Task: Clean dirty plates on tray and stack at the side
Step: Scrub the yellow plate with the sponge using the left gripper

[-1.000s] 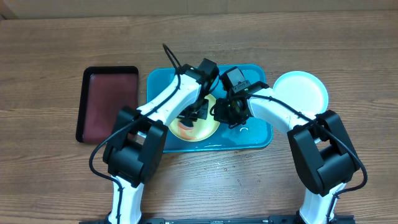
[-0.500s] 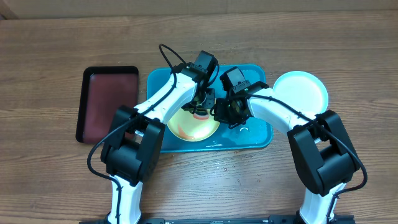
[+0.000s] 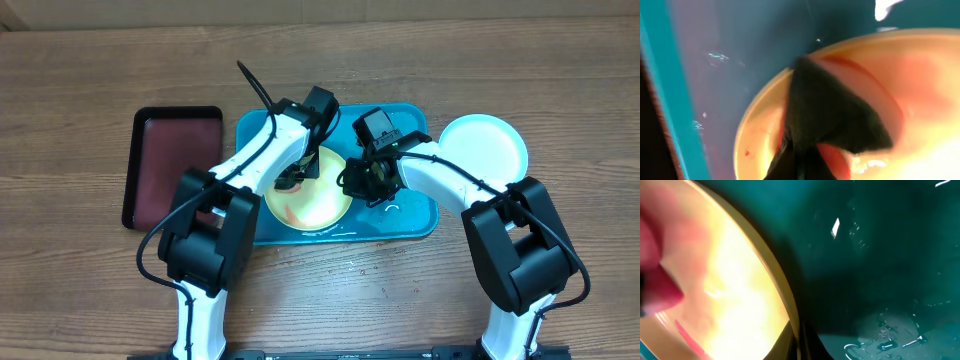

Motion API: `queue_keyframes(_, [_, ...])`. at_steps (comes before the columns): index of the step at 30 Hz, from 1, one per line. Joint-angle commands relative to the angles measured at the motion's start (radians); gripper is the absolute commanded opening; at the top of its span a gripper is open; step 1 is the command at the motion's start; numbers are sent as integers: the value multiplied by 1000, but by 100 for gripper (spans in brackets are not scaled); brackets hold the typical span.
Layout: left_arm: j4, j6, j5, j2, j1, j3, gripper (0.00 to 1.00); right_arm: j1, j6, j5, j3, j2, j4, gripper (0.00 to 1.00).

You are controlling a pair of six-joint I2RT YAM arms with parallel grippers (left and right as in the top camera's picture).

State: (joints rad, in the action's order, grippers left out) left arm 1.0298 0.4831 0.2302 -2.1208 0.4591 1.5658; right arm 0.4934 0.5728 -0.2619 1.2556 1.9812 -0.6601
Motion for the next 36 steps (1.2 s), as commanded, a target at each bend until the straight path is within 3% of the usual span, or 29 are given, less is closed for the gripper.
queue_keyframes(1, [31, -254, -329, -2, -2, 0, 4, 7, -2, 18, -26, 34, -10, 4])
queue_keyframes(4, [64, -459, -616, -2, -2, 0, 4, 7, -2, 18, -26, 34, -9, 4])
queue_keyframes(7, [69, -522, -705, -2, -2, 0, 4, 7, -2, 18, -26, 34, -10, 4])
queue_keyframes(10, [40, -524, -693, -2, -3, 0, 4, 7, -2, 18, -26, 34, -10, 4])
queue_keyframes(13, [-25, -435, -574, -2, -2, 0, 4, 7, -2, 17, -26, 34, -10, 4])
queue_keyframes(19, [-157, -98, -116, -2, -3, 0, 4, 7, -2, 18, -26, 34, -11, 4])
queue_keyframes(24, [-118, 103, 177, -2, -3, 0, 4, 7, -2, 23, -26, 34, -17, 4])
queue_keyframes(27, [-41, 137, 130, -2, -2, 0, 4, 7, -2, 36, -26, 34, -21, 4])
queue_keyframes(30, [51, 93, 27, -2, -1, 0, 4, 7, -2, 36, -26, 34, -18, 4])
queue_keyframes(36, [156, -185, -224, -2, -1, 0, 4, 7, -2, 36, -26, 34, -18, 4])
